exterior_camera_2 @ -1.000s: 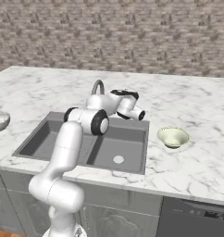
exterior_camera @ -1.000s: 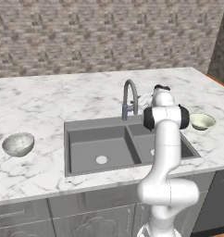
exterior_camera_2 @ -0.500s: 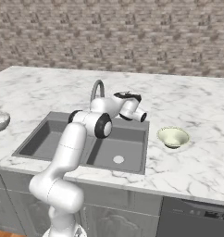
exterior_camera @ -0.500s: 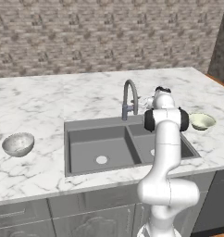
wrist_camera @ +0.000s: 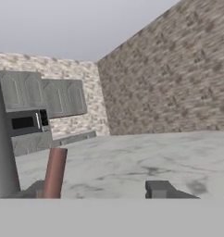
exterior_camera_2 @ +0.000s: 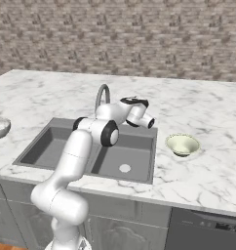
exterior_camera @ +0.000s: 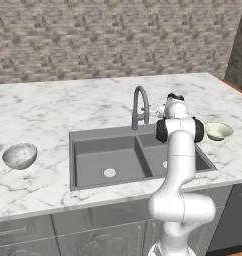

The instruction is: Rinse each bowl for a few seconds and place them down in the sink or on the counter.

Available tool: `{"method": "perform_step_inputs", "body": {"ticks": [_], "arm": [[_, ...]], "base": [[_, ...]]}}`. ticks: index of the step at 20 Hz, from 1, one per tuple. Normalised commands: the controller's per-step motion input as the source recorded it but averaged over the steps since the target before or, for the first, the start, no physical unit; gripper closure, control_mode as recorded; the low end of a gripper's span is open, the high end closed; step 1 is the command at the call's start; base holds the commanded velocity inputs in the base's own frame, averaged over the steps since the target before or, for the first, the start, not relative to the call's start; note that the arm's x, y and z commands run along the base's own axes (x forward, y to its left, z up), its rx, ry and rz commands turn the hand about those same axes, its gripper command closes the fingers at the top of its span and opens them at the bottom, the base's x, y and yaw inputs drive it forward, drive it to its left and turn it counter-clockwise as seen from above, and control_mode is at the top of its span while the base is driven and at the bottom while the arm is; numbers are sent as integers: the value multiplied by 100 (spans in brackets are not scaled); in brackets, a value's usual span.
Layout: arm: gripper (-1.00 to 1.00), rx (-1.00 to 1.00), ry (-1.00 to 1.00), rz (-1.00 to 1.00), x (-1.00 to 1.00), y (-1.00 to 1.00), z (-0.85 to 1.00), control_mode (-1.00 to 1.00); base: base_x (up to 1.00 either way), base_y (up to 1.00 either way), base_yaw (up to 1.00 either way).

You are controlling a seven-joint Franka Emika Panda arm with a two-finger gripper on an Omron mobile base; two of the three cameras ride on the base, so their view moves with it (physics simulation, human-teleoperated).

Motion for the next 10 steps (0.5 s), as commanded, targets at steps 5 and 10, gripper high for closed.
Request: {"method": "perform_step_inputs", "body": {"ticks": [5,10], "arm": [[100,0,5,0,0,-24,-2,-100],[100,0,16,-4,0,-43,-4,-100]], "base": [[0,0,0],[0,0,0]]}}
